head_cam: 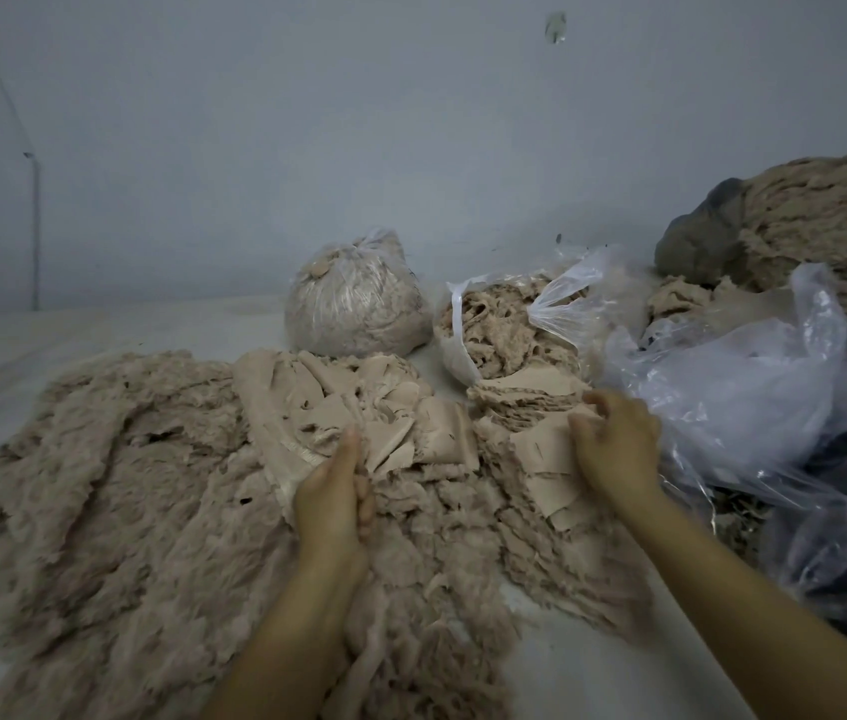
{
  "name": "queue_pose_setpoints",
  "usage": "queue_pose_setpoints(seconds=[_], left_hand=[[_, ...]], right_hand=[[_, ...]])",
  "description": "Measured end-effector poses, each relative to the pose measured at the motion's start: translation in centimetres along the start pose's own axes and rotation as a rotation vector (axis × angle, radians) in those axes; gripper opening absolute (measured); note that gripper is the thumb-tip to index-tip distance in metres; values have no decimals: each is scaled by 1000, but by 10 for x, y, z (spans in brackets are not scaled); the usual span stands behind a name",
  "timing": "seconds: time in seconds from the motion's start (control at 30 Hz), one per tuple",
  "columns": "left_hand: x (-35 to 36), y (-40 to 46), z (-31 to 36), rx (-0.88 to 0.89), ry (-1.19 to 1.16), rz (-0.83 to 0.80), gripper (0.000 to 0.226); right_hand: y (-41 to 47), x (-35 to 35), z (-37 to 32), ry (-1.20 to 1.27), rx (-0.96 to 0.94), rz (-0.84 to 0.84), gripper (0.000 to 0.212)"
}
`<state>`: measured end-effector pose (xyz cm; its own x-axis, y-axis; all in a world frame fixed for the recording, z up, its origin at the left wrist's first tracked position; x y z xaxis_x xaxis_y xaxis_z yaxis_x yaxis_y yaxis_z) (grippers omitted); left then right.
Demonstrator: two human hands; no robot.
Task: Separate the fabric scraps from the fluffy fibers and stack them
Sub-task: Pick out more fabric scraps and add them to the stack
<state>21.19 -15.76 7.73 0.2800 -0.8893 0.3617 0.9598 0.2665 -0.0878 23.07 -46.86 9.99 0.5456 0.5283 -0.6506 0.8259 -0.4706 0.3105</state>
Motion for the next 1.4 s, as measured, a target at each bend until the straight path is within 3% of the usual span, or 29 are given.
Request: queue_pose_setpoints(seconds=[0.07,0.13,0.37,0.47,0.57,0.67,0.77,0.83,0.9,0.97,1.07,1.17,1.23,1.33,1.4], left_hand=[[1,10,1,-54,-148,27,21],[3,12,2,-49,-145,4,18],[-2,20,4,-194,-294,42,30],[-6,23,9,-221,-342,39,23],[0,4,10,-17,-114,-64,26],[14,-27,1,133,41,-193,38],[17,-45,-17,122,69,-218,45],[19,-56,-29,124,149,-271,47],[21,-64,-40,82,204,-333,48],[13,-62,-45,-10,156,-274,47],[-1,-49,-47,-190,-46,-138,51],[11,-43,-44,-308,-80,-236,46],[14,-36,-39,-369,-140,-210,35],[-2,-7,-18,-283,-268,-22,30],[-9,5,-13,-288,-308,-3,31]], right_hand=[[-20,6,-24,101,-139,-39,19],[-42,14,-45,243,-214,-116,9],[-91,58,-78,459,-230,-450,22],[-99,69,-75,548,-143,-498,17],[-103,74,-71,773,57,-539,16],[-120,86,-78,941,303,-773,38],[-141,96,-94,1075,441,-1013,49],[-142,97,-102,1161,520,-1008,40],[-139,98,-103,1205,581,-892,22],[-133,97,-102,1259,552,-759,7],[-135,94,-99,1179,370,-707,17],[-141,89,-94,1122,273,-669,22],[-147,87,-90,1183,298,-681,26],[-158,87,-74,1263,414,-732,41],[-162,84,-63,1283,450,-755,43]])
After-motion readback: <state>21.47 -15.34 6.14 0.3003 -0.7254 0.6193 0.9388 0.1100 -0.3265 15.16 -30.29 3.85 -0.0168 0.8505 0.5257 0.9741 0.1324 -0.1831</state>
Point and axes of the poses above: each hand's wrist, its own y-axis towards the middle knuckle, its own x-axis out of the palm, z = x × y, the point moved 7 cm from there along y, towards the middle knuckle, and after that the axes turned 2 degrees about -z, right-handed, at the moved point
